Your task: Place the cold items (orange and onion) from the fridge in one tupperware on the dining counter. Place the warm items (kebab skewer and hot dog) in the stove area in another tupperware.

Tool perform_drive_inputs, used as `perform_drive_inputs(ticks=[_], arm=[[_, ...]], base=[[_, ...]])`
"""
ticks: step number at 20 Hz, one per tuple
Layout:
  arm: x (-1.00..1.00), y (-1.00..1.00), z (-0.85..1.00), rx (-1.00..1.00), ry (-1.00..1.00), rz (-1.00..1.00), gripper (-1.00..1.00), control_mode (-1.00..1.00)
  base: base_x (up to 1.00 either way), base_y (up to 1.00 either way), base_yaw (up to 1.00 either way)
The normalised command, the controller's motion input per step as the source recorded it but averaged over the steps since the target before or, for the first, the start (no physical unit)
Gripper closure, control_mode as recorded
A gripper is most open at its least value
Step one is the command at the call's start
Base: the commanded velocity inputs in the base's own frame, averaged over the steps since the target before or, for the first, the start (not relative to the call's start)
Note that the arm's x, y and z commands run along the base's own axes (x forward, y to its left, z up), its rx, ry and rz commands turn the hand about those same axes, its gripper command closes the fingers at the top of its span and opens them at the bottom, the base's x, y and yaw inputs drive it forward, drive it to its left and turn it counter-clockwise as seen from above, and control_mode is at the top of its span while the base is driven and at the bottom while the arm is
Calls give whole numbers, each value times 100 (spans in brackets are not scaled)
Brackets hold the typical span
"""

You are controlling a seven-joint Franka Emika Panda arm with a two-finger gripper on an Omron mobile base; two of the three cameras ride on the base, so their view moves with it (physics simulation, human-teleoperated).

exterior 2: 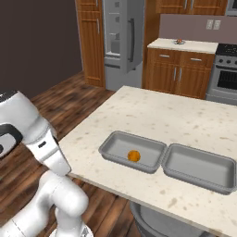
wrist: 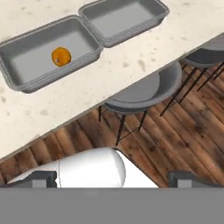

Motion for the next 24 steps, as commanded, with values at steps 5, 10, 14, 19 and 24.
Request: perform_drive_inputs(ticks=[5, 10, 14, 19, 24], arm=[[-3, -9, -100, 25, 2, -39, -100, -100], [-2, 5, -54, 18, -36, 2, -100, -100], [0, 19, 0, 0, -13, 7, -100, -100], [-10, 34, 0, -1, -23, 3, -100, -100], [-16, 50, -1, -8, -19, 0, -100, -100]], base=[[0, 0, 0], [0, 0, 0], [0, 0, 0], [0, 0, 0], [0, 0, 0]])
